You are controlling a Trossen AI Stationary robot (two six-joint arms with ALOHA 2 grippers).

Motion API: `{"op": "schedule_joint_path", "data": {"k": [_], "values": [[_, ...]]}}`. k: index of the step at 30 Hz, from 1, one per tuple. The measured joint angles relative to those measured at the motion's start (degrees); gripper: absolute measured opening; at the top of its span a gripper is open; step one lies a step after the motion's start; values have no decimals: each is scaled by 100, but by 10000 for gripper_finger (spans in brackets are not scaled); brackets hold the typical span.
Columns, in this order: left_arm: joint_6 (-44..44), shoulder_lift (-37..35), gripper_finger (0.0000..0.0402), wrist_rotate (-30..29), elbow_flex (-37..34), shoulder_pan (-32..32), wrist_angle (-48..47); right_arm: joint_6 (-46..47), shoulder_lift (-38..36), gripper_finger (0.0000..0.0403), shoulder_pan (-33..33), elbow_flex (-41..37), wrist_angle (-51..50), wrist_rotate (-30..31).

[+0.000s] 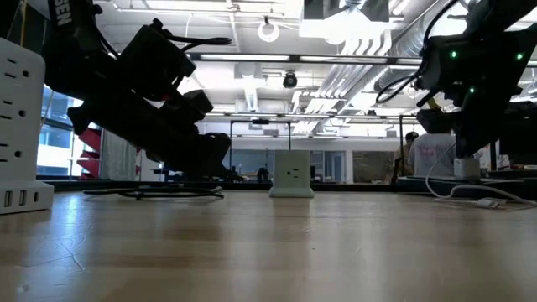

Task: Insert USB
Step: Insert the top white charger cable into the white charger adapter on the black outlet extension, then insert the white charger cable into the light green outlet extension

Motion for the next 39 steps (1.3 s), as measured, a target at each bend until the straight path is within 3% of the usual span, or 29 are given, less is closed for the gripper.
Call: {"op": "schedule_joint_path", "data": {"k": [11,22,27,33,39], "values": [[0,0,44,19,0,0,-1,-400,-29,18,-121,-96,133,-63],[0,0,44,27,0,0,3,-1306,7,193,-130,703,-585,-457],[0,0,44,31,0,0,5,-1716,2,245,-128,1072,-921,-775],[0,0,44,42,0,0,21,-2250,-4,256,40,1603,-1294,-1250],[-2,0,44,46,0,0,27,-2933,-4,256,760,1925,-1225,-2366]]}}
